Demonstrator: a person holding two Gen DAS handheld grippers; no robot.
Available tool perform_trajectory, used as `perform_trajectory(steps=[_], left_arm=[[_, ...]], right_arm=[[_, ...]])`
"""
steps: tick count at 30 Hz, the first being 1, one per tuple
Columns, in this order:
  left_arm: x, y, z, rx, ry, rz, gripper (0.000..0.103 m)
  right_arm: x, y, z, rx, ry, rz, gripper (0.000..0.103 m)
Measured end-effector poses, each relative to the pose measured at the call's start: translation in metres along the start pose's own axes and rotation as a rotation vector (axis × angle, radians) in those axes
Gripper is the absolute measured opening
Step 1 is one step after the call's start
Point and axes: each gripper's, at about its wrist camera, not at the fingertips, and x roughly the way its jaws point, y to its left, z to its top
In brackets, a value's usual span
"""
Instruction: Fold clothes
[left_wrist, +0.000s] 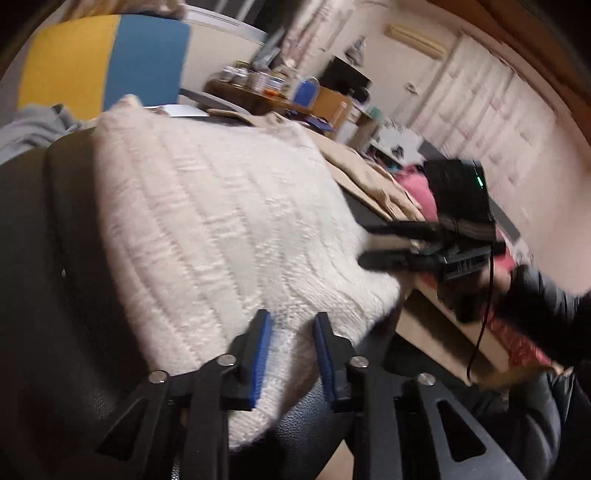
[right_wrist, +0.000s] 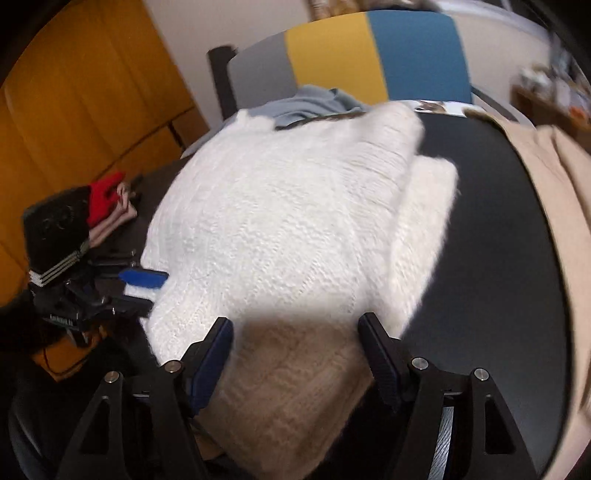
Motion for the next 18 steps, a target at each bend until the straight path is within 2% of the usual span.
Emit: perform_trajectory(steps=[4, 5, 8, 10, 14, 16, 18], left_arm=[[-0.006, -0.009, 0.012, 0.018, -0.026, 0.043, 0.026], [-0.009, -0.01, 0.016, 0.005, -0.042, 0.042, 0.03], [-0.029, 0.003, 0.033, -0.047, -0.132, 0.031, 0.031], [-0.045, 0.016, 0.048, -0.064, -0.189, 0.081, 0.033], [-0.062, 0.048, 0.076, -0.095, -0.249, 0.157, 0.033], [-0.061, 0.067, 0.093, -0.116, -0.262, 0.164, 0.033], [-0.058, 0.081, 0.105, -0.121, -0.257, 0.145, 0.033]], right_arm=[[-0.001, 0.006, -0.002, 0.009, -0.027, 0.0, 0.074], [-0.001, 0.007, 0.001, 0.012, -0.022, -0.002, 0.075], [-0.003, 0.012, 0.013, 0.024, 0.02, -0.012, 0.085], [-0.003, 0.021, 0.025, 0.033, 0.036, -0.013, 0.091], [-0.01, 0.035, 0.05, 0.005, -0.008, -0.026, 0.092], [-0.001, 0.036, 0.062, 0.009, -0.021, -0.026, 0.103], [0.008, 0.038, 0.075, 0.014, -0.033, -0.027, 0.103]])
